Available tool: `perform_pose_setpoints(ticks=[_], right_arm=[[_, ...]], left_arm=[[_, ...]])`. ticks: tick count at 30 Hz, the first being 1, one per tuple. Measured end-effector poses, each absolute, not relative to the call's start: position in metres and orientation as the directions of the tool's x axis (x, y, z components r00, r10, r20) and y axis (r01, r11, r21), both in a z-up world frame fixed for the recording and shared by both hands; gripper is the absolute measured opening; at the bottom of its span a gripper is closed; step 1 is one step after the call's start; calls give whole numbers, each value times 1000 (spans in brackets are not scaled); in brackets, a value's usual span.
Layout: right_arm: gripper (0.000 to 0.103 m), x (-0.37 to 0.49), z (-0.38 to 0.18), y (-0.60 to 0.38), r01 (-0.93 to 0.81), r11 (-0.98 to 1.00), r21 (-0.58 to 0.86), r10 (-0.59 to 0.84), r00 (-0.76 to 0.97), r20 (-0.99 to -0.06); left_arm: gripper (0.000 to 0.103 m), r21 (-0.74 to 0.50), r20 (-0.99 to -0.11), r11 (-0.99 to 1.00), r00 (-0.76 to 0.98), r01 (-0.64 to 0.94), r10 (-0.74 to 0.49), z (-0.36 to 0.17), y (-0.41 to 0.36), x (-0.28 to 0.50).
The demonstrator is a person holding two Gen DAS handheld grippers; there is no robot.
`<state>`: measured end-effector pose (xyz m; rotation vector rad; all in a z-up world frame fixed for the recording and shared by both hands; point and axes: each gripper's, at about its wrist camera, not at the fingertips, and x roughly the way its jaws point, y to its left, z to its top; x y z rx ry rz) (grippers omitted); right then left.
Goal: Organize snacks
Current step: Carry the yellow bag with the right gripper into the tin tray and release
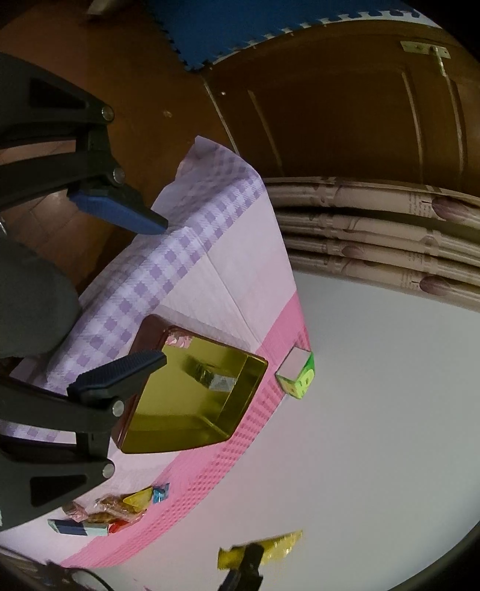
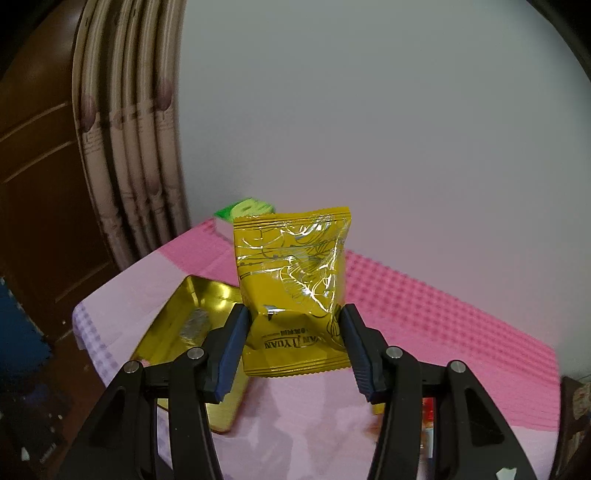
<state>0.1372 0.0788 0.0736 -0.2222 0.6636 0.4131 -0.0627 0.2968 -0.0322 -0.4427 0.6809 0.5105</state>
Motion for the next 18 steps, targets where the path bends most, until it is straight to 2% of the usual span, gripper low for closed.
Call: perform_pose_setpoints(ticks=[18], right_arm=[[48, 159, -22, 164, -528, 849, -12, 336, 558, -758]], left_arm=[[66, -245, -754, 739, 603, -628, 262, -56, 317, -49]])
